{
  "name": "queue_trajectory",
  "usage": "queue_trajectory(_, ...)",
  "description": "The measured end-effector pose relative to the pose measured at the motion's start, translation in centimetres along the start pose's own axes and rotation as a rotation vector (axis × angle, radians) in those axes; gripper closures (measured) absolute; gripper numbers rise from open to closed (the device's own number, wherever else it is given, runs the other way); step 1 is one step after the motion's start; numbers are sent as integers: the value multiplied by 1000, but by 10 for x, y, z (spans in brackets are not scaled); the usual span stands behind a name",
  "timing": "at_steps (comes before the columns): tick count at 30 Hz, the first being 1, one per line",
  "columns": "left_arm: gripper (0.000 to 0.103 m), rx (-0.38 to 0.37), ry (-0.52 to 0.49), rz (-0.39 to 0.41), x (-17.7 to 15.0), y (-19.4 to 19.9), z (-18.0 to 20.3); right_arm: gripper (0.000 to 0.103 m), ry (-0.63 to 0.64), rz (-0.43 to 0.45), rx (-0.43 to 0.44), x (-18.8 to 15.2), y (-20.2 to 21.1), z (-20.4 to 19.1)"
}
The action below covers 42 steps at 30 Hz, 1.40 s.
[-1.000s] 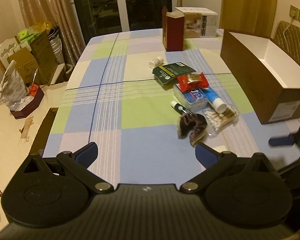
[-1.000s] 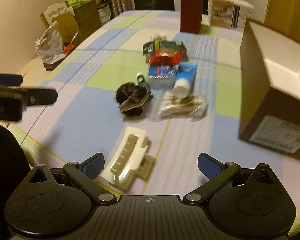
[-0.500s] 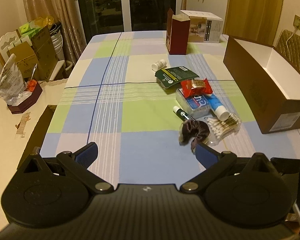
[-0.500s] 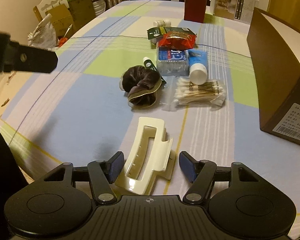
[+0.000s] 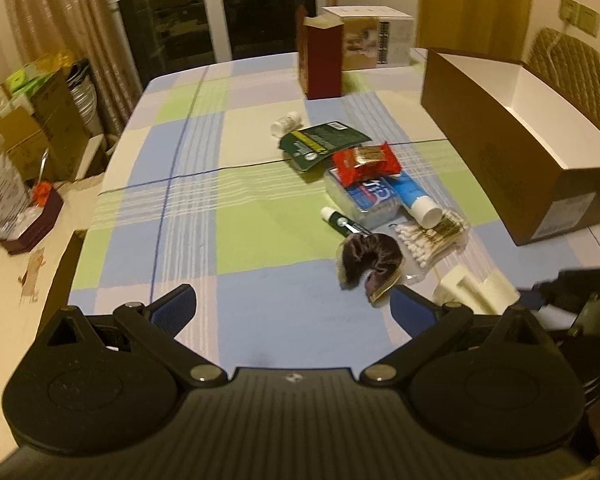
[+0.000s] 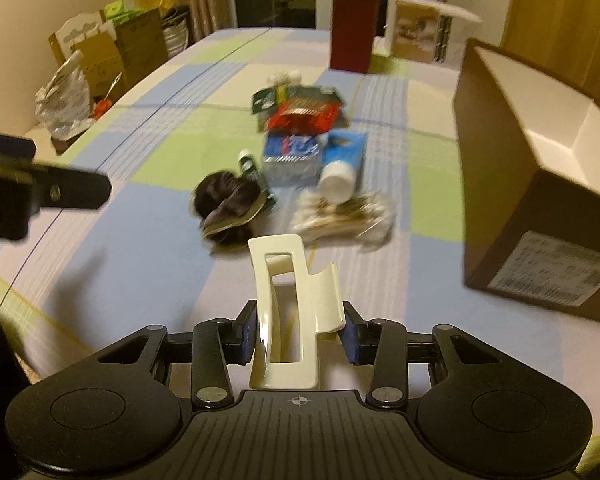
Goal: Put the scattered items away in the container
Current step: 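Close the right gripper on the cream hair claw clip and lift it, then grasp the brown scrunchie with the left gripper while the right gripper holds the clip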
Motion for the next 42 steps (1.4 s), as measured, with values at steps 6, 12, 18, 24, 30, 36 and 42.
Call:
queue_trajectory(6,7,-55,-102,11,8,-16,27,59,-61,21,-31,5,12,23)
queue_trajectory(12,13,-107,-227,-2,6,-42,58,59,-93,28,-38,7,14,35)
queue_trajectory(18,23,-140,-274,-8,5,-62,73,59,-94,32,-38,6,14,38)
queue_trajectory(24,24,-162,-286,10,6,-72,81,59,-103,42,-33,7,16,41)
queue_trajectory(30,32,-165,-286,-1,5,-85,86,59,-105,44,-26,8,16,42)
queue_trajectory(36,55,-157,-288,-18,-1,-92,86,59,-114,42,-21,8,16,43)
queue_trajectory(42,86,-167,-245,-21,0,-85,82,59,-111,56,-20,10,20,43)
Point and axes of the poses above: each gripper's, at about its wrist camera, not at the fingertips, and y roughly against the way its jaws point, z to its right, x to its top, the point moved 10 cm from there along -y, roughly the way its jaws point, and after that the axes turned 13 degrees about x, right-handed, at the moved point
